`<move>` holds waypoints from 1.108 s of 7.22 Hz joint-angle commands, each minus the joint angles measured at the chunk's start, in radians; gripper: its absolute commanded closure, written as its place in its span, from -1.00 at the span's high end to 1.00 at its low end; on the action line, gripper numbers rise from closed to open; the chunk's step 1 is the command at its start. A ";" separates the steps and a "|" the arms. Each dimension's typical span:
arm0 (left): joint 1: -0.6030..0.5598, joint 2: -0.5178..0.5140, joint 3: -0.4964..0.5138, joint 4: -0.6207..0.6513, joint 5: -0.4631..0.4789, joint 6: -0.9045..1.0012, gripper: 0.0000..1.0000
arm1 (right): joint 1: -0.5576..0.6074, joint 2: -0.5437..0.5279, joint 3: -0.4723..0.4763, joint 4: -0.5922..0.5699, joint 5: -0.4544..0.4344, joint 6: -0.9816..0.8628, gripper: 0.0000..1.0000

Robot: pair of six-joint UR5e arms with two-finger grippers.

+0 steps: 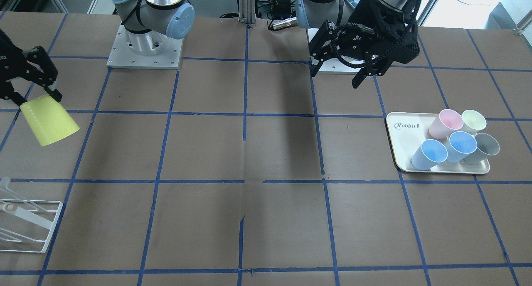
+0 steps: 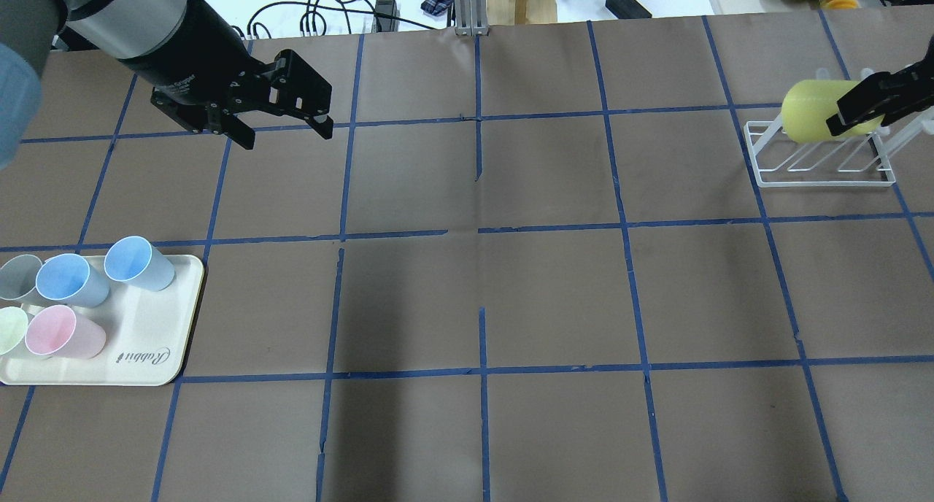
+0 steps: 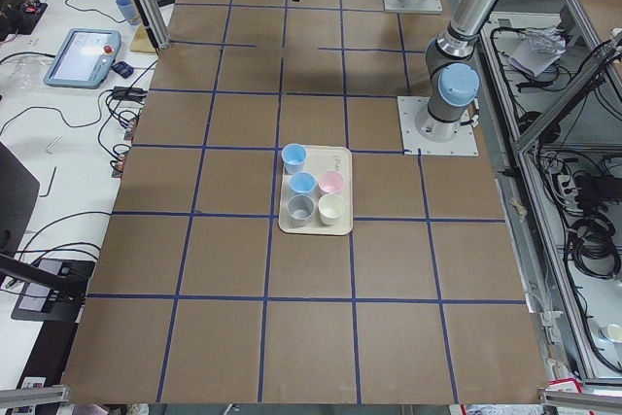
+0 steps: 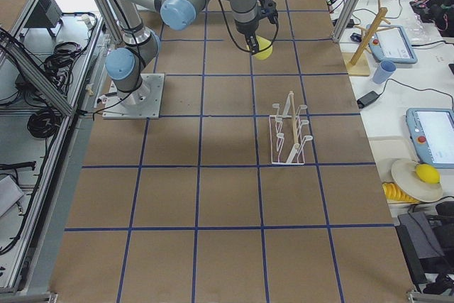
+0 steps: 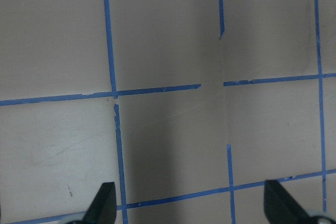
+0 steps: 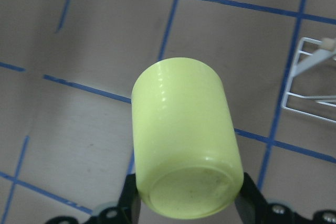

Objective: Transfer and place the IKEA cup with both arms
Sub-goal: 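Slide the cup off the peg with the right gripper while the left gripper advances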

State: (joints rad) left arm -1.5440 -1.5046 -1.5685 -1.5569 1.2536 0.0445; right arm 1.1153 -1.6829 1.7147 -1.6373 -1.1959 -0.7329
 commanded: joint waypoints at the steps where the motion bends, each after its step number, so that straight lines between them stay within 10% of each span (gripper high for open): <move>1: 0.082 0.007 -0.001 -0.060 -0.215 0.000 1.00 | 0.023 -0.046 -0.006 0.222 0.218 -0.040 -0.54; 5: 0.145 -0.011 -0.174 -0.092 -0.817 0.002 1.00 | 0.154 -0.099 -0.006 0.431 0.431 -0.065 -0.55; 8: 0.043 -0.045 -0.183 -0.065 -0.994 -0.023 1.00 | 0.282 -0.129 -0.004 0.444 0.515 -0.037 -0.63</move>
State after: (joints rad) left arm -1.4562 -1.5402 -1.7459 -1.6276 0.3347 0.0375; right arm 1.3469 -1.7957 1.7103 -1.2047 -0.7037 -0.7850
